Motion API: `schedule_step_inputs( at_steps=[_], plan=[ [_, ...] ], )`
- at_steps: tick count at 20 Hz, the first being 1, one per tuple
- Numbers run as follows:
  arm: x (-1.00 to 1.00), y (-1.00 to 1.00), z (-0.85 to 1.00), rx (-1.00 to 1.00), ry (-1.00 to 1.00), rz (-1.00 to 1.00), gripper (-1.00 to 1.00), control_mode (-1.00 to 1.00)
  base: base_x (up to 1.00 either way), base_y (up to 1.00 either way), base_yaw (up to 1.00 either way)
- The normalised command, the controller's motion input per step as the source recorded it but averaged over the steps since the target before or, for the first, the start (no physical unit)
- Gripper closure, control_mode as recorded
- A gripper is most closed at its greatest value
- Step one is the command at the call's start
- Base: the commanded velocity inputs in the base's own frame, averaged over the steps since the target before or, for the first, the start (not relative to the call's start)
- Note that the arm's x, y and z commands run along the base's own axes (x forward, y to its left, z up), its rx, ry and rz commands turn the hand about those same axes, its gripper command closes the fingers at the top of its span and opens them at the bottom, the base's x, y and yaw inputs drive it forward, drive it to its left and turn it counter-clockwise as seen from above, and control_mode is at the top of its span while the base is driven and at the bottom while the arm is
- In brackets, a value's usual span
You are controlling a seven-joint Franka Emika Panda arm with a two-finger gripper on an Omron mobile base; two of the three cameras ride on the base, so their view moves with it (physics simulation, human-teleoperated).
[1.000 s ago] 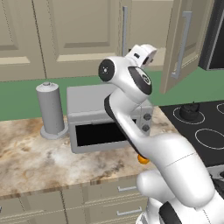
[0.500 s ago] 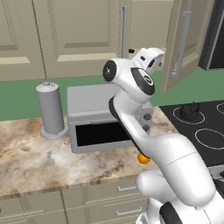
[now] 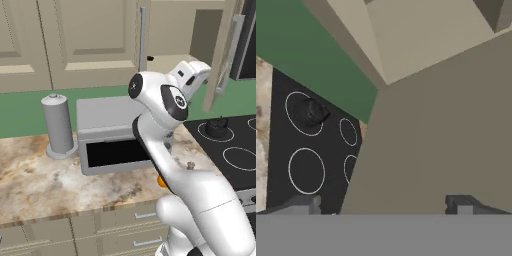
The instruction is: Pick the pan from the cabinet and place it on the stove. Then turn on the stove burner for the pan.
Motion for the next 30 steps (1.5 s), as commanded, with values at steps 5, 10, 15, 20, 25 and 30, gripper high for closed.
schedule_step_inputs(
  at_steps=[5, 10, 15, 20, 25, 30],
  plan=[
    [-0.17, -0.41, 0.0, 0.0, 0.02, -0.12, -1.0, -1.0, 0.0, 0.0, 0.0],
    [0.0, -0.59, 0.0, 0.0, 0.06, -0.05, -1.0, -1.0, 0.0, 0.0, 0.0],
    [0.0, -0.66, -0.01, 0.0, 0.04, -0.03, -1.0, -1.0, 0.0, 0.0, 0.0],
    [-0.06, -0.67, -0.01, 0.0, 0.0, -0.03, -1.0, -1.0, 0.0, 0.0, 0.0],
    [-0.03, -0.65, 0.0, 0.0, 0.0, -0.04, -1.0, -1.0, 0.0, 0.0, 0.0],
    [0.0, -0.66, 0.0, 0.0, 0.03, -0.03, -1.0, -1.0, 0.0, 0.0, 0.0]
  ],
)
